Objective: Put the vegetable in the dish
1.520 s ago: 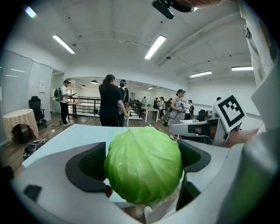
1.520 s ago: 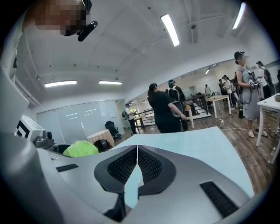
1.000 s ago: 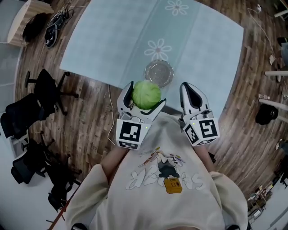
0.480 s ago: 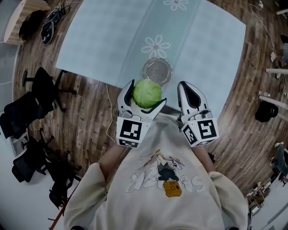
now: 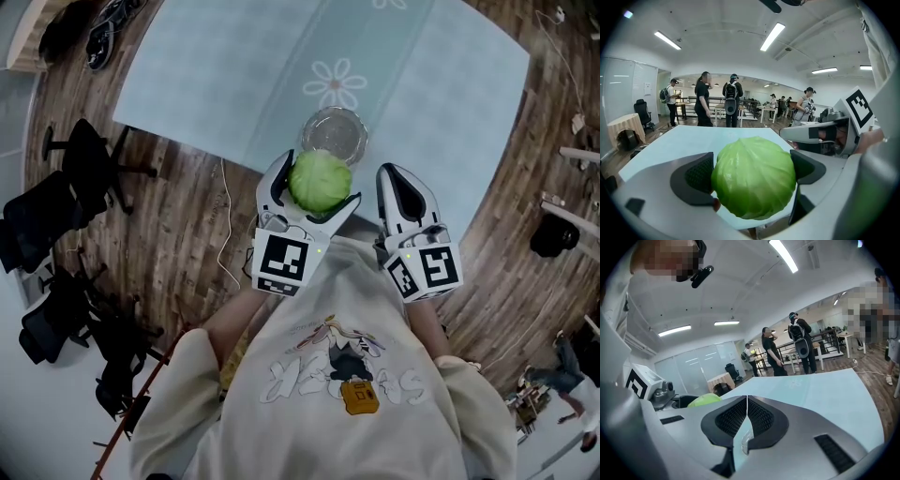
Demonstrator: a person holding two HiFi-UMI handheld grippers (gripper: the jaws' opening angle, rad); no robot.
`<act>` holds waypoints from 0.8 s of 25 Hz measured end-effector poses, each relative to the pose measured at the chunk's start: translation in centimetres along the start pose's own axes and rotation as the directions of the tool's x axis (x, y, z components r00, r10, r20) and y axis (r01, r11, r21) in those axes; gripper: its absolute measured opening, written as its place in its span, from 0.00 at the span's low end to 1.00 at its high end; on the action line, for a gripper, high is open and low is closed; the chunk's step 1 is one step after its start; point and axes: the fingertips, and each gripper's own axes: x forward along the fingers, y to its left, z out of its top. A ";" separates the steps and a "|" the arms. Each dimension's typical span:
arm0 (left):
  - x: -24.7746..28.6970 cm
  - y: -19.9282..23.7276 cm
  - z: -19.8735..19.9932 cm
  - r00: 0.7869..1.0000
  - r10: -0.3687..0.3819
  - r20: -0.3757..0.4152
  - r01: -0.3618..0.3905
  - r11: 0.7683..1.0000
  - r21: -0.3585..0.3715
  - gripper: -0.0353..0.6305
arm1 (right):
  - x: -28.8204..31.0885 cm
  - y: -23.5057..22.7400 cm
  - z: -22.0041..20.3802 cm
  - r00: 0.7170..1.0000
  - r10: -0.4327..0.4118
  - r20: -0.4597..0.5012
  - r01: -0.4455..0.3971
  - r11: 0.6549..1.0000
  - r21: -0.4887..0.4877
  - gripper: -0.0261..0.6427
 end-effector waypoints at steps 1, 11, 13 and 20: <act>0.2 0.0 -0.2 1.000 -0.003 -0.004 0.003 1.000 0.007 0.83 | 0.1 0.0 -0.1 1.000 0.007 -0.002 -0.007 1.000 -0.004 0.08; 3.2 0.9 -1.9 0.999 0.007 -0.032 -0.006 0.999 0.037 0.83 | 1.6 -1.4 -2.1 0.998 0.009 -0.068 -0.011 1.000 -0.025 0.08; 3.9 1.0 -2.5 0.999 0.010 -0.038 -0.009 0.999 0.033 0.83 | 1.8 -1.6 -2.6 0.997 0.005 -0.082 -0.007 1.000 -0.022 0.08; 5.9 1.6 -5.7 0.996 0.032 -0.085 -0.033 0.999 -0.005 0.83 | 3.2 -2.5 -3.8 0.995 -0.013 -0.100 0.009 0.999 -0.034 0.08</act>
